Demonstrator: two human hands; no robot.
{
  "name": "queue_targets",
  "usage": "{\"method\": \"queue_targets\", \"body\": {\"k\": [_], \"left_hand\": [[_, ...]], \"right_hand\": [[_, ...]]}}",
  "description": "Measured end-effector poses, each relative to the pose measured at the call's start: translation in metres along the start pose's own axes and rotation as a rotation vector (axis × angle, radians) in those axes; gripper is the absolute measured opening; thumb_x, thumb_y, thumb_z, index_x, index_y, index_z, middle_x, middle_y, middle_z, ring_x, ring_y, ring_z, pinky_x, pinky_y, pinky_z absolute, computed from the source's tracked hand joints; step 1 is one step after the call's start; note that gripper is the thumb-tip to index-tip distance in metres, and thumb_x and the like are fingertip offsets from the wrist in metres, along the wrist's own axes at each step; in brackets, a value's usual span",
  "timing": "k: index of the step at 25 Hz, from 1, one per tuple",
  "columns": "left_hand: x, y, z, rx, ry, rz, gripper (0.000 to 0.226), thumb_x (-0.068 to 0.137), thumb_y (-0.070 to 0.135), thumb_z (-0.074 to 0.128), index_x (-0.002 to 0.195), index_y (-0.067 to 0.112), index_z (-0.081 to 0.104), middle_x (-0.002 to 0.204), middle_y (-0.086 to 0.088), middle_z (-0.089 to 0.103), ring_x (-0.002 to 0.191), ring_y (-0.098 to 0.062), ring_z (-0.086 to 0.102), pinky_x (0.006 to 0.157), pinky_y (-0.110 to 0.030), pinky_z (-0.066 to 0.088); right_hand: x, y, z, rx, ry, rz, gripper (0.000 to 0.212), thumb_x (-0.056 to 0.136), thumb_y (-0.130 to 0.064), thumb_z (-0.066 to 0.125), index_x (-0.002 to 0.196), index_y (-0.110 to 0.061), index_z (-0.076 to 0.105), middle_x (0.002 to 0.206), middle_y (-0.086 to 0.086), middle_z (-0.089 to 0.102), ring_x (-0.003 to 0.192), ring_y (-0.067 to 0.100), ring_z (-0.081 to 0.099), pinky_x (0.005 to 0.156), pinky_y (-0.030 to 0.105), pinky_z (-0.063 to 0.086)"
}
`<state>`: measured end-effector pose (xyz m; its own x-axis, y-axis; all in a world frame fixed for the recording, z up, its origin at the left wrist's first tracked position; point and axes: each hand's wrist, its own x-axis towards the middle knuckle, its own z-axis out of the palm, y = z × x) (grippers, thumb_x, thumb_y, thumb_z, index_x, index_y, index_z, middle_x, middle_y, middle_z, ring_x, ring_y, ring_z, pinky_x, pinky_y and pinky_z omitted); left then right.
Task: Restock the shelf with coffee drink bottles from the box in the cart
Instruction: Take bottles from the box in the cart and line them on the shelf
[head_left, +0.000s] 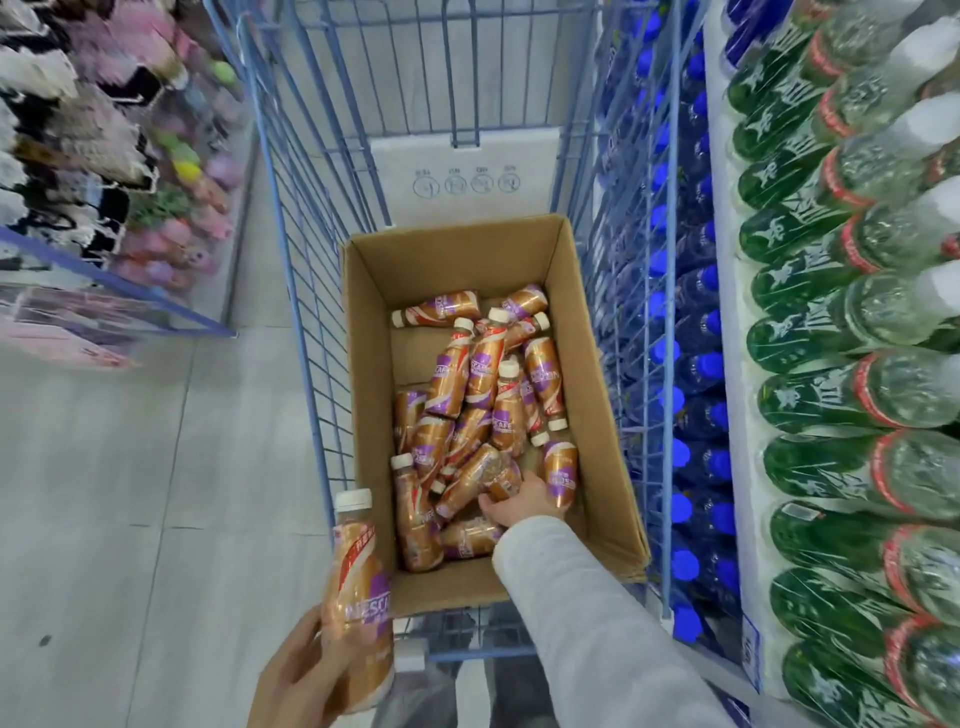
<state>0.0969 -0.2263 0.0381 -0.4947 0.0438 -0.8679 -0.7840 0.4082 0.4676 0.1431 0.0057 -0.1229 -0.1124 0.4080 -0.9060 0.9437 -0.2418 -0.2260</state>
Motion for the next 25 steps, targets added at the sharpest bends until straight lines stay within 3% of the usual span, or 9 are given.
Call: {"method": "queue_targets", "body": {"k": [3,6,8,11,14,16,19,22,25], "left_hand": [[0.005,-0.004,-0.016,-0.057,0.001,0.012,0.106,0.010,0.050,0.098,0.107,0.016,0.074,0.100,-0.014,0.077,0.100,-0.040,0.068,0.094,-0.051,0.052],[-0.003,0.011,-0.013,-0.084,-0.079,0.055,0.071,0.042,0.026,0.095,0.108,0.014,0.073,0.102,-0.017,0.076,0.101,-0.040,0.069,0.085,-0.047,0.056],[-0.014,0.027,-0.005,-0.079,-0.107,0.098,0.048,0.064,0.019,0.085,0.110,0.015,0.072,0.102,-0.013,0.077,0.099,-0.036,0.071,0.083,-0.047,0.057],[-0.039,0.055,0.013,-0.019,-0.216,0.190,0.039,0.076,0.018,0.081,0.114,0.017,0.071,0.094,-0.002,0.079,0.092,-0.030,0.075,0.089,-0.054,0.058],[-0.077,0.077,0.040,0.063,-0.382,0.268,0.033,0.081,0.020,0.080,0.111,0.023,0.070,0.096,0.000,0.079,0.088,-0.026,0.076,0.082,-0.050,0.060],[-0.104,0.081,0.060,0.099,-0.509,0.306,0.033,0.082,0.019,0.079,0.114,0.022,0.071,0.100,-0.001,0.079,0.089,-0.025,0.075,0.085,-0.055,0.058],[-0.154,0.071,0.095,0.212,-0.734,0.399,0.065,0.049,0.044,0.093,0.108,0.022,0.076,0.104,-0.005,0.078,0.094,-0.024,0.074,0.092,-0.052,0.054],[-0.207,0.042,0.132,0.350,-0.951,0.458,0.081,0.037,0.053,0.097,0.106,0.017,0.077,0.104,-0.013,0.076,0.093,-0.030,0.069,0.091,-0.053,0.051],[-0.272,-0.006,0.162,0.466,-1.140,0.503,0.059,0.048,0.039,0.093,0.100,0.014,0.078,0.098,-0.011,0.078,0.085,-0.029,0.071,0.082,-0.048,0.055]], "right_hand": [[0.004,-0.003,0.013,0.033,0.051,0.020,0.062,0.082,-0.034,0.077,0.134,-0.014,0.050,0.128,0.007,0.061,0.121,0.028,0.058,0.101,0.037,0.047],[-0.028,0.006,0.012,0.262,-0.014,-0.099,0.066,0.070,-0.040,0.088,0.123,-0.019,0.055,0.119,-0.003,0.063,0.115,0.021,0.062,0.100,0.031,0.049],[-0.070,0.012,0.004,0.690,-0.157,-0.074,0.081,0.055,-0.049,0.095,0.122,-0.021,0.059,0.132,0.010,0.062,0.122,0.029,0.060,0.102,0.040,0.051],[-0.160,0.016,-0.028,1.282,-0.258,-0.030,0.063,0.073,-0.020,0.087,0.128,-0.014,0.057,0.123,0.021,0.068,0.107,0.036,0.069,0.084,0.045,0.059],[-0.242,0.043,-0.061,1.165,-0.002,-0.199,0.080,0.061,-0.017,0.092,0.128,-0.019,0.049,0.111,0.011,0.073,0.095,0.028,0.075,0.079,0.042,0.059],[-0.296,0.063,-0.085,1.080,0.191,-0.309,0.073,0.065,-0.020,0.092,0.122,-0.026,0.047,0.103,0.001,0.074,0.088,0.017,0.075,0.081,0.037,0.059],[-0.356,0.109,-0.111,1.121,0.392,-0.392,0.067,0.073,-0.019,0.088,0.120,-0.032,0.043,0.092,-0.008,0.076,0.082,0.013,0.074,0.083,0.043,0.060],[-0.407,0.167,-0.129,1.220,0.583,-0.449,0.056,0.079,-0.015,0.083,0.118,-0.034,0.048,0.086,-0.016,0.074,0.074,-0.003,0.070,0.063,0.014,0.054],[-0.460,0.236,-0.138,1.300,0.765,-0.529,0.055,0.080,-0.008,0.081,0.122,-0.027,0.050,0.089,-0.020,0.072,0.070,-0.011,0.066,0.060,0.005,0.046]]}}
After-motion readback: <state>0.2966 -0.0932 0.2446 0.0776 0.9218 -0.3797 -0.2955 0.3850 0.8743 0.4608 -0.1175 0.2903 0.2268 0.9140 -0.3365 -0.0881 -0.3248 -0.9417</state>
